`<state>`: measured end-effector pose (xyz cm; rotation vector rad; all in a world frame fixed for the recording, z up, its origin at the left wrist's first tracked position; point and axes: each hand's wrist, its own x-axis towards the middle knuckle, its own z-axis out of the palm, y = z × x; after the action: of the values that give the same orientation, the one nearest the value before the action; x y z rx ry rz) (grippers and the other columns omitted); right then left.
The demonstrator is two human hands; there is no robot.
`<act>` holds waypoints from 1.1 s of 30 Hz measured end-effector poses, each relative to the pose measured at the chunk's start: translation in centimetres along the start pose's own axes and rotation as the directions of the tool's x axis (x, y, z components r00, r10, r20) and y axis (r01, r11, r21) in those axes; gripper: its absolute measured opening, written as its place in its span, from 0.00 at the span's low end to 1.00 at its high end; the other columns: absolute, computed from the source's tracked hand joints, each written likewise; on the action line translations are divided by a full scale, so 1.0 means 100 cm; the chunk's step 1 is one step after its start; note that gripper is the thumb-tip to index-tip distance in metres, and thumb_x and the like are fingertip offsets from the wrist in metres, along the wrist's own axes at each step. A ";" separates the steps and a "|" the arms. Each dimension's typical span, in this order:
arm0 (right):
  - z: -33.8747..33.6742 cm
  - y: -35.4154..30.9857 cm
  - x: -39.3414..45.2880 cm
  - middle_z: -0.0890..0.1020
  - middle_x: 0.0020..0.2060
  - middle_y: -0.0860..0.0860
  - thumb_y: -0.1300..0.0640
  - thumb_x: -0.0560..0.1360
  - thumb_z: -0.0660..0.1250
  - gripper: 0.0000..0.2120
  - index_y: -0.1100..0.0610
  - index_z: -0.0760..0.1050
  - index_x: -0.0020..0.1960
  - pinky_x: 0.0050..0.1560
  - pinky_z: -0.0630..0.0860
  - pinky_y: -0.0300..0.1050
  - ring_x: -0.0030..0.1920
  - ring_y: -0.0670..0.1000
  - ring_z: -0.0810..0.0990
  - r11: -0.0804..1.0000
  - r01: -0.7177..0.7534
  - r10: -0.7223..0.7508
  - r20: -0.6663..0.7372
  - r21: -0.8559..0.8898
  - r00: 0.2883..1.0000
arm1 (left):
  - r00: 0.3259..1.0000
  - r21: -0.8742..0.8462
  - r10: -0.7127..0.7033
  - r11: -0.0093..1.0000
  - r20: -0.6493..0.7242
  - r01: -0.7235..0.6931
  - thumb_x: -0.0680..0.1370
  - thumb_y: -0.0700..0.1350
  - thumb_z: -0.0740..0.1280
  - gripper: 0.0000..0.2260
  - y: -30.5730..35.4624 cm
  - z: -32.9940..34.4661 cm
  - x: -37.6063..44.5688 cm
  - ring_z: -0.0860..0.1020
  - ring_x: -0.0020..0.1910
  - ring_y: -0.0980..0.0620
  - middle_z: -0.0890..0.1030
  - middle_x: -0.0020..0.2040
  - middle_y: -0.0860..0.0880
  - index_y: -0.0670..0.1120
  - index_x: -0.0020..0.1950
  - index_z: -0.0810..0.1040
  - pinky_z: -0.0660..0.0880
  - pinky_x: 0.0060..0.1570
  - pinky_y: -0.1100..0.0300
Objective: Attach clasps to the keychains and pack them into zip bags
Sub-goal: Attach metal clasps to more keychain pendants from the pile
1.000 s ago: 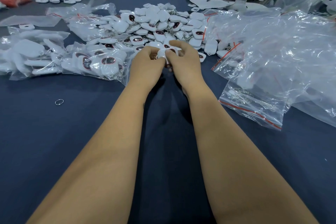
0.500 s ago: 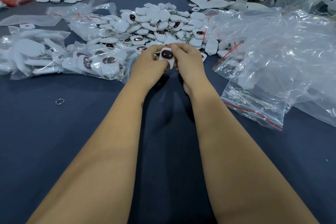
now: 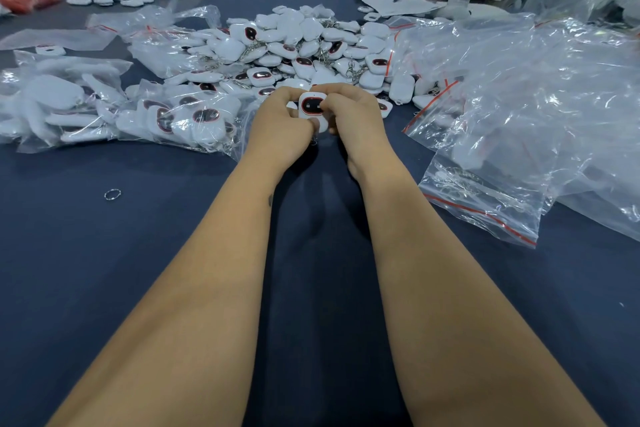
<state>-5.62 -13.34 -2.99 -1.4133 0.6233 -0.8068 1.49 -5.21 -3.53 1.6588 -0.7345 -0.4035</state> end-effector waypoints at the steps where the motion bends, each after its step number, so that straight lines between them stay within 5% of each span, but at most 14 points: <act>1: 0.000 0.000 0.000 0.83 0.37 0.51 0.68 0.73 0.62 0.11 0.59 0.82 0.48 0.33 0.71 0.31 0.36 0.44 0.78 1.000 -0.004 0.004 0.000 -0.004 1.000 | 1.000 0.006 0.001 1.000 -0.004 -0.001 0.74 0.36 0.68 0.13 0.000 0.000 0.000 0.78 0.39 0.54 0.79 0.41 0.52 0.53 0.52 0.75 0.76 0.42 0.60; 8: 0.001 0.002 0.001 0.83 0.43 0.56 0.69 0.73 0.62 0.12 0.59 0.81 0.48 0.51 0.77 0.47 0.46 0.52 0.79 1.000 -0.006 0.006 0.006 0.002 1.000 | 1.000 0.021 0.006 1.000 -0.022 -0.005 0.74 0.38 0.69 0.12 0.001 0.002 -0.001 0.78 0.38 0.55 0.79 0.40 0.53 0.54 0.49 0.73 0.75 0.39 0.61; 14: 0.002 0.000 -0.001 0.83 0.41 0.56 0.69 0.73 0.64 0.11 0.56 0.81 0.44 0.42 0.76 0.40 0.42 0.50 0.79 1.000 0.006 -0.007 0.018 0.010 1.000 | 1.000 0.027 0.004 1.000 -0.030 -0.003 0.73 0.36 0.68 0.14 0.001 0.002 0.000 0.77 0.38 0.53 0.78 0.40 0.52 0.56 0.44 0.72 0.76 0.41 0.58; 23: 0.002 -0.001 -0.004 0.80 0.39 0.54 0.70 0.75 0.63 0.11 0.57 0.79 0.48 0.29 0.75 0.34 0.35 0.47 0.80 1.000 0.008 -0.008 0.014 0.018 1.000 | 1.000 0.021 0.007 1.000 -0.007 -0.006 0.74 0.39 0.67 0.11 -0.002 0.003 0.002 0.79 0.43 0.52 0.81 0.46 0.50 0.53 0.52 0.75 0.75 0.43 0.60; 33: 0.003 0.002 -0.001 0.82 0.38 0.52 0.73 0.74 0.59 0.15 0.56 0.77 0.48 0.32 0.77 0.36 0.31 0.44 0.81 0.999 0.023 -0.024 -0.009 -0.035 1.000 | 1.000 -0.013 -0.009 1.000 0.003 0.009 0.77 0.43 0.63 0.08 -0.002 0.005 0.004 0.78 0.41 0.52 0.81 0.44 0.49 0.54 0.51 0.76 0.75 0.48 0.55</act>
<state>-5.43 -13.06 -3.13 -1.4514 0.6316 -0.8249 1.51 -5.83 -3.83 1.6498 -0.7255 -0.4159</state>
